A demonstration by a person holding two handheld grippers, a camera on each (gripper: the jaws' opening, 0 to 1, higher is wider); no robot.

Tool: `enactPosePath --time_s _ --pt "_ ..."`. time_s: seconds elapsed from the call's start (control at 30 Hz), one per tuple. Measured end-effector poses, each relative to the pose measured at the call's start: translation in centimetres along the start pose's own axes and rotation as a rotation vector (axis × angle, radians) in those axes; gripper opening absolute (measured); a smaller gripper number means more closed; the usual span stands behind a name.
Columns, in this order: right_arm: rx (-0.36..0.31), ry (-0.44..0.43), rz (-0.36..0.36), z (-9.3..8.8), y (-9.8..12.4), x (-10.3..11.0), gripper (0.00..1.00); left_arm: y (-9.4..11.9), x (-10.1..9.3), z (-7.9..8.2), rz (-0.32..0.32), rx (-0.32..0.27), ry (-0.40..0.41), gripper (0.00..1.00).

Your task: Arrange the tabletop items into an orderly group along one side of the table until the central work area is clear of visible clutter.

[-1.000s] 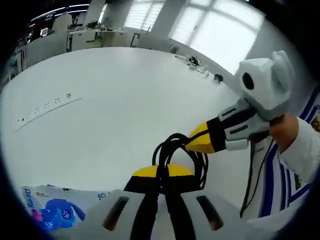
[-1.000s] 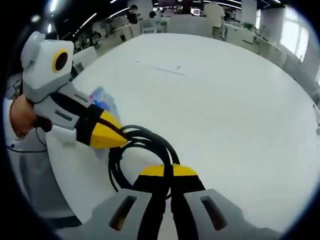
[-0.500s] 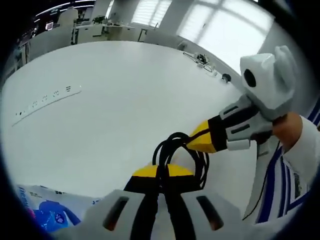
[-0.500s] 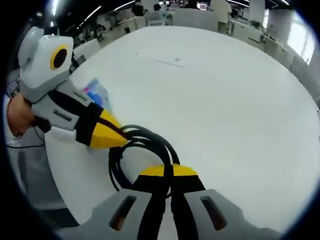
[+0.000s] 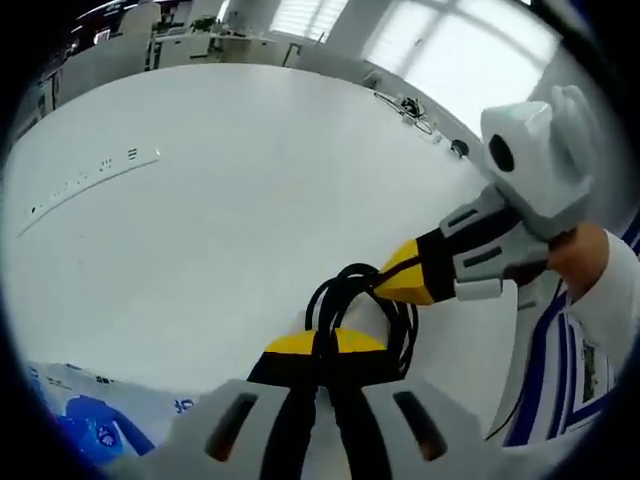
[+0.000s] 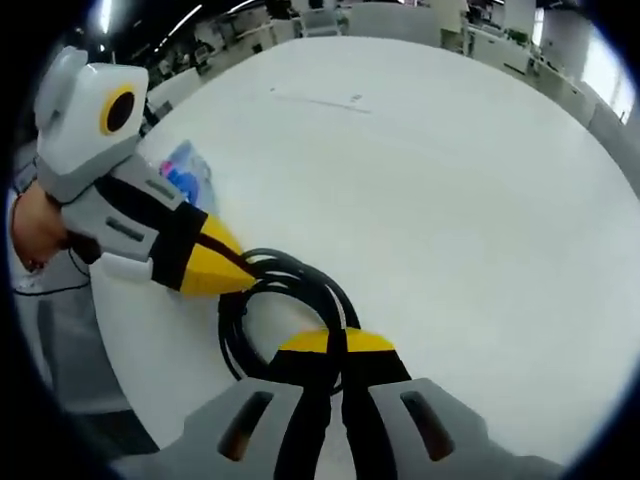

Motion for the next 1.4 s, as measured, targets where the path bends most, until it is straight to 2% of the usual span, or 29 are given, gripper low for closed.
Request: enactPosePath --time_s 0.3,0.67,0.87,1.17,1.4 --pt "0.010 -0.013 0.011 -0.3 -1.0 0.2 0.00 -0.3 0.6 -0.4 0.006 0.023 0.020 0.02" --pt "-0.002 0.042 -0.006 -0.7 -1.7 0.2 0.01 -0.9 1.2 -0.7 0.014 0.020 0.037 0.03" --pt "-0.018 0.049 -0.016 -0.9 -1.8 0.3 0.03 -0.8 1.3 -0.6 0.021 -0.003 0.019 0.03" --pt "-0.041 0.032 -0.015 -1.1 -1.6 0.5 0.06 -0.6 1.3 -0.6 0.028 -0.014 0.012 0.12" --pt "-0.050 0.033 -0.031 -1.1 -1.3 0.6 0.11 -0.1 1.2 -0.5 0.022 -0.025 0.012 0.14"
Point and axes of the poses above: the point that each gripper's makers call its tool centre point, and the gripper's own axes: y roughly backward along the fingers, x roughly to its left, z roughly out of its top, the point moved 10 cm from there along y, roughly backward along the fingers
